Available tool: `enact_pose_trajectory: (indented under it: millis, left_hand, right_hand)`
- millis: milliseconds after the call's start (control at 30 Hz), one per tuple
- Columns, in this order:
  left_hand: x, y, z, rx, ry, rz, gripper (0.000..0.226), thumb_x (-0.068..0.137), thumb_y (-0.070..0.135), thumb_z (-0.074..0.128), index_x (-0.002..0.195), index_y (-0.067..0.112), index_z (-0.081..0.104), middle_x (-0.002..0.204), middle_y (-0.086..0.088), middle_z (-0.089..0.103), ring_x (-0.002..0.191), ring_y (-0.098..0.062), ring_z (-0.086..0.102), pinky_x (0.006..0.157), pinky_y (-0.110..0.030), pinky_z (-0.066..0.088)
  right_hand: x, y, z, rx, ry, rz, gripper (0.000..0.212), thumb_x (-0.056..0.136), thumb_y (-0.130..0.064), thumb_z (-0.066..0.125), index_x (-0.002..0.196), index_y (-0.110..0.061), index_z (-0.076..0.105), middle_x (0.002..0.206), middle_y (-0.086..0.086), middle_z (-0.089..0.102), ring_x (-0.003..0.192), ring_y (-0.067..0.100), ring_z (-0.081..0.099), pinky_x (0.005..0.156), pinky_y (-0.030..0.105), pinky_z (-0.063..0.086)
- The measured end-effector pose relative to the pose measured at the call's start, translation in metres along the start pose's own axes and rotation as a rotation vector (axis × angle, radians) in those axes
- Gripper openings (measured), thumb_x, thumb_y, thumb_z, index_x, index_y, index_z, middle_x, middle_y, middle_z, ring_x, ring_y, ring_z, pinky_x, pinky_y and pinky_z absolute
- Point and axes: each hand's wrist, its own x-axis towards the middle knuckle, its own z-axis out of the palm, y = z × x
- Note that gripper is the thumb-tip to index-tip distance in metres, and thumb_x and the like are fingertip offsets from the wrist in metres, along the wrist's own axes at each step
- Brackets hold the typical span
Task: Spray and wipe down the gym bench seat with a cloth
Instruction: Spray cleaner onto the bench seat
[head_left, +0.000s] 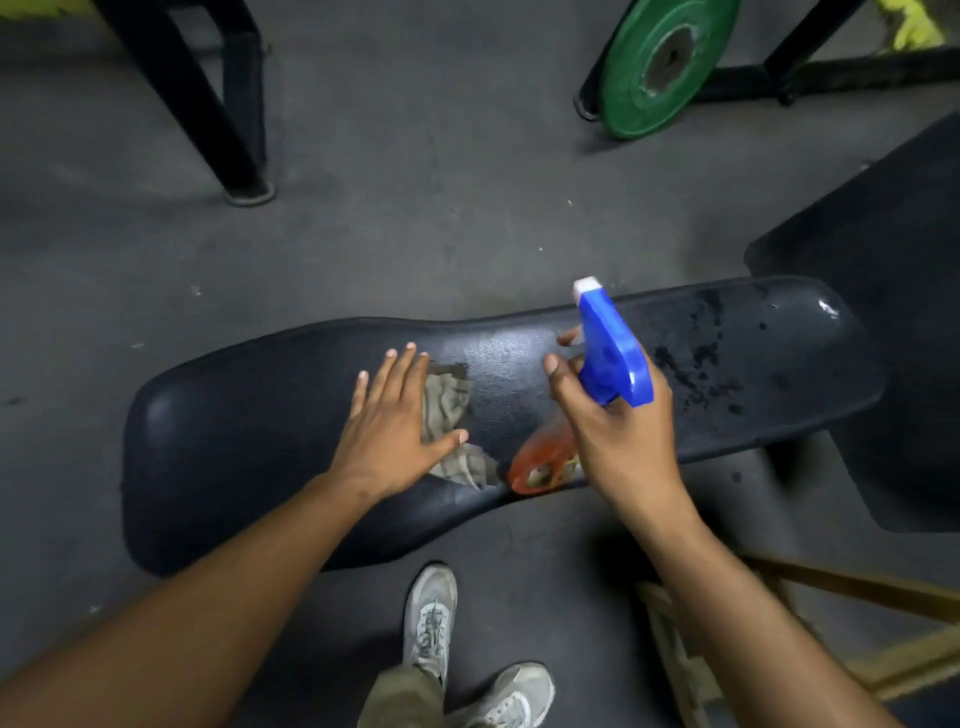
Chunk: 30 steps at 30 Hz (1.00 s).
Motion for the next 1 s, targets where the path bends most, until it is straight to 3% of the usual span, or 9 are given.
enact_pose_trajectory:
  millis: [133, 300, 467, 600, 800, 1000]
  left_hand:
    - [-0.021, -0.032, -0.006, -0.01, 0.014, -0.095, 0.107, 0.087, 0.07, 0.057, 0.163, 0.015, 0.004, 0.173, 0.0, -0.001, 0.159, -0.018, -0.005, 0.127, -0.044, -0.004]
    - [-0.042, -0.06, -0.004, -0.053, 0.007, -0.173, 0.108, 0.087, 0.07, 0.056, 0.163, 0.016, 0.003, 0.173, 0.0, 0.0, 0.159, -0.018, -0.005, 0.128, -0.044, -0.004]
    - [-0.053, -0.066, 0.004, -0.065, -0.002, -0.172, 0.106, 0.089, 0.07, 0.055, 0.163, 0.017, 0.002, 0.172, 0.0, 0.001, 0.159, -0.017, -0.003, 0.127, -0.042, -0.004]
    - [-0.05, -0.054, 0.008, -0.09, -0.013, -0.159, 0.102, 0.09, 0.069, 0.054, 0.163, 0.017, 0.005, 0.172, 0.0, 0.006, 0.159, -0.018, 0.0, 0.128, -0.042, -0.002]
    - [-0.03, -0.022, 0.003, -0.219, -0.014, -0.238, 0.091, 0.09, 0.062, 0.061, 0.159, 0.018, 0.022, 0.16, -0.007, 0.034, 0.147, -0.029, 0.032, 0.121, -0.046, 0.027]
    - [-0.005, -0.007, 0.001, -0.426, -0.012, -0.409, 0.071, 0.086, 0.042, 0.076, 0.142, 0.015, 0.04, 0.138, -0.01, 0.056, 0.127, -0.032, 0.056, 0.108, -0.05, 0.047]
  right_hand:
    - [0.01, -0.027, 0.021, 0.036, -0.051, -0.111, 0.012, 0.089, -0.036, 0.07, 0.098, -0.037, 0.063, 0.074, 0.0, 0.064, 0.066, 0.033, 0.06, 0.07, 0.055, 0.054]
    - [0.022, -0.033, 0.04, 0.078, -0.038, -0.193, 0.016, 0.093, -0.028, 0.073, 0.104, -0.035, 0.062, 0.078, 0.019, 0.061, 0.069, 0.045, 0.059, 0.069, 0.056, 0.054]
    - [0.027, -0.003, 0.042, 0.058, 0.006, -0.156, 0.018, 0.094, -0.031, 0.074, 0.107, -0.032, 0.062, 0.073, 0.008, 0.06, 0.064, 0.032, 0.057, 0.068, 0.047, 0.052]
    - [0.03, 0.009, 0.039, 0.097, 0.005, -0.104, 0.026, 0.092, -0.028, 0.077, 0.11, -0.034, 0.059, 0.075, -0.01, 0.061, 0.067, 0.011, 0.057, 0.069, 0.027, 0.049]
    - [0.039, 0.011, 0.037, 0.091, -0.015, -0.09, 0.035, 0.093, -0.018, 0.073, 0.126, -0.022, 0.061, 0.076, -0.013, 0.06, 0.071, 0.007, 0.058, 0.078, 0.029, 0.05]
    - [0.042, 0.013, 0.028, 0.022, -0.087, -0.059, 0.043, 0.086, -0.024, 0.072, 0.127, -0.03, 0.059, 0.079, -0.013, 0.068, 0.075, 0.008, 0.063, 0.085, 0.04, 0.054]
